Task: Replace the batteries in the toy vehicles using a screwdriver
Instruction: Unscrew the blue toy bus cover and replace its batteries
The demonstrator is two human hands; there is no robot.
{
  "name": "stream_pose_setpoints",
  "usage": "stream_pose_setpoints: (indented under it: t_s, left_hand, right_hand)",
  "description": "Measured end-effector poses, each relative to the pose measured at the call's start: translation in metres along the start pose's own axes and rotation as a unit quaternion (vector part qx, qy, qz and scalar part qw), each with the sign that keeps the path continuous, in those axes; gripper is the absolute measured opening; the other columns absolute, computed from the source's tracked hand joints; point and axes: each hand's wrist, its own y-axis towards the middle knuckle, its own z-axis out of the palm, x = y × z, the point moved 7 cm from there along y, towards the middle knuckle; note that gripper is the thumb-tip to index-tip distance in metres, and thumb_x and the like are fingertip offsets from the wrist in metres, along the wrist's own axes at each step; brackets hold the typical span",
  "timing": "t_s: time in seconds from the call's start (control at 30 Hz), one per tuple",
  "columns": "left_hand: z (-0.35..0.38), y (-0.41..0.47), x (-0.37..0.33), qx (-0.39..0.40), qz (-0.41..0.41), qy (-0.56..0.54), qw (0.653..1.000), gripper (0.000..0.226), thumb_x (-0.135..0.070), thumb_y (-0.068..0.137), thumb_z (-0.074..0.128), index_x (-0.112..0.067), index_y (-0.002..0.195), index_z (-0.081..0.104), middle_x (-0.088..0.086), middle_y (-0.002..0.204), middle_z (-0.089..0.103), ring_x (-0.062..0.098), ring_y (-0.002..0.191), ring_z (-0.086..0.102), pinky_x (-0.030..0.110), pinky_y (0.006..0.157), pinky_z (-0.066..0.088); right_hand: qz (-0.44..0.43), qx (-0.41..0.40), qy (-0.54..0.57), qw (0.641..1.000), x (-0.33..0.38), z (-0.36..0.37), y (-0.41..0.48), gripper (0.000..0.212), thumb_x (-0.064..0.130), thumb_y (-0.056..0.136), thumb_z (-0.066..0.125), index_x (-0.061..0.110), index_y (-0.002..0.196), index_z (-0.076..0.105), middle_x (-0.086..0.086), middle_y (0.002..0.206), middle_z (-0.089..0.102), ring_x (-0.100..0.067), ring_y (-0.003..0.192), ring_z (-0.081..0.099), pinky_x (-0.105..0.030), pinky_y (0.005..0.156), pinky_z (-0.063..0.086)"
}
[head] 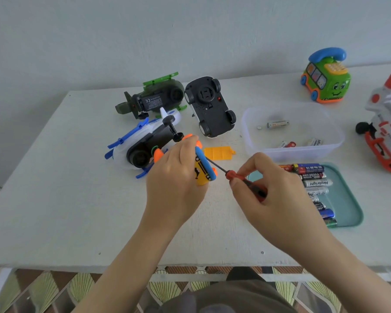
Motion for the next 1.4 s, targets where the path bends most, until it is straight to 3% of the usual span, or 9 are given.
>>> stream_pose_setpoints:
  t_s: [0.17, 0.3, 0.4, 0.57, 0.73, 0.87, 0.97, 1.23, 1.4]
  left_hand:
    - [-0.002, -0.004, 0.005, 0.013, -0.021, -0.029, 0.999, 0.063, -0.037, 0.071, 0.083, 0.000, 0.118, 0.059, 0.009, 0.101, 0.069, 0.023, 0.088, 0.066, 0.028, 0.067, 0.054]
    - [-0.003, -0.008, 0.020, 0.020, -0.102, -0.158, 0.982, 0.062, -0.042, 0.074, 0.078, -0.009, 0.121, 0.056, 0.001, 0.110, 0.064, 0.013, 0.099, 0.057, 0.029, 0.080, 0.053]
    - [-0.009, -0.008, 0.021, -0.008, -0.096, -0.191, 0.977, 0.071, -0.047, 0.069, 0.078, -0.007, 0.122, 0.054, 0.008, 0.118, 0.055, 0.012, 0.112, 0.047, 0.015, 0.094, 0.041]
    - [-0.014, -0.009, 0.021, -0.056, -0.137, -0.329, 0.933, 0.075, -0.040, 0.065, 0.084, -0.007, 0.123, 0.050, 0.004, 0.121, 0.053, 0.014, 0.116, 0.051, 0.021, 0.093, 0.046]
    - [-0.006, -0.007, 0.008, -0.029, -0.180, -0.454, 0.872, 0.074, -0.018, 0.066, 0.087, -0.011, 0.126, 0.045, -0.001, 0.126, 0.052, 0.006, 0.122, 0.052, 0.016, 0.084, 0.051]
    - [0.005, -0.006, -0.004, -0.011, -0.172, -0.475, 0.863, 0.076, 0.002, 0.066, 0.081, -0.019, 0.127, 0.039, -0.025, 0.118, 0.045, 0.002, 0.115, 0.053, 0.015, 0.078, 0.052]
    - [0.015, -0.008, -0.011, 0.024, -0.183, -0.490, 0.852, 0.075, 0.002, 0.065, 0.082, -0.019, 0.126, 0.044, -0.015, 0.115, 0.048, 0.012, 0.112, 0.057, 0.019, 0.074, 0.054]
    - [0.022, 0.024, -0.017, 0.054, -0.140, -0.395, 0.906, 0.075, -0.009, 0.060, 0.090, -0.023, 0.122, 0.048, -0.007, 0.112, 0.047, 0.005, 0.105, 0.052, 0.018, 0.077, 0.053]
    - [0.016, 0.045, -0.019, 0.025, -0.120, -0.378, 0.918, 0.064, -0.016, 0.060, 0.083, -0.015, 0.116, 0.052, 0.000, 0.109, 0.052, 0.016, 0.098, 0.057, 0.021, 0.072, 0.052]
  right_hand:
    - [0.032, 0.016, 0.010, 0.999, -0.012, -0.006, 0.005, 0.034, 0.050, 0.083, 0.044, 0.022, 0.076, 0.062, 0.006, 0.055, 0.063, -0.013, 0.044, 0.053, -0.035, 0.050, 0.050]
    - [0.094, 0.010, 0.085, 0.992, -0.034, -0.011, 0.016, 0.036, 0.038, 0.092, 0.047, 0.010, 0.071, 0.058, 0.004, 0.060, 0.068, -0.006, 0.041, 0.055, -0.023, 0.049, 0.047]
    - [0.150, -0.004, 0.215, 0.965, -0.049, -0.012, 0.025, 0.034, 0.030, 0.095, 0.049, 0.004, 0.078, 0.061, -0.005, 0.078, 0.071, -0.015, 0.058, 0.065, -0.038, 0.060, 0.053]
    - [0.173, -0.020, 0.349, 0.921, -0.056, -0.013, 0.036, 0.031, 0.025, 0.099, 0.043, 0.005, 0.084, 0.062, -0.006, 0.099, 0.072, -0.020, 0.088, 0.070, -0.038, 0.084, 0.056]
    - [0.175, -0.019, 0.484, 0.857, -0.053, -0.012, 0.034, 0.025, 0.028, 0.101, 0.037, 0.017, 0.097, 0.059, -0.004, 0.098, 0.073, -0.027, 0.097, 0.069, -0.041, 0.088, 0.053]
    - [0.159, -0.042, 0.476, 0.864, -0.054, -0.019, 0.027, 0.027, 0.027, 0.102, 0.034, 0.015, 0.088, 0.054, -0.003, 0.101, 0.073, -0.026, 0.096, 0.070, -0.041, 0.091, 0.051]
    - [0.146, -0.064, 0.446, 0.881, -0.057, -0.025, 0.022, 0.029, 0.026, 0.103, 0.032, 0.016, 0.085, 0.053, -0.003, 0.107, 0.072, -0.019, 0.100, 0.068, -0.040, 0.096, 0.050]
    - [0.114, -0.069, 0.408, 0.903, -0.056, -0.040, 0.033, 0.030, 0.027, 0.104, 0.031, 0.016, 0.086, 0.053, -0.004, 0.106, 0.070, -0.015, 0.104, 0.066, -0.038, 0.101, 0.048]
    - [0.099, -0.063, 0.409, 0.905, -0.052, -0.052, 0.046, 0.029, 0.027, 0.104, 0.031, 0.014, 0.091, 0.054, -0.007, 0.109, 0.069, -0.014, 0.105, 0.066, -0.037, 0.100, 0.048]
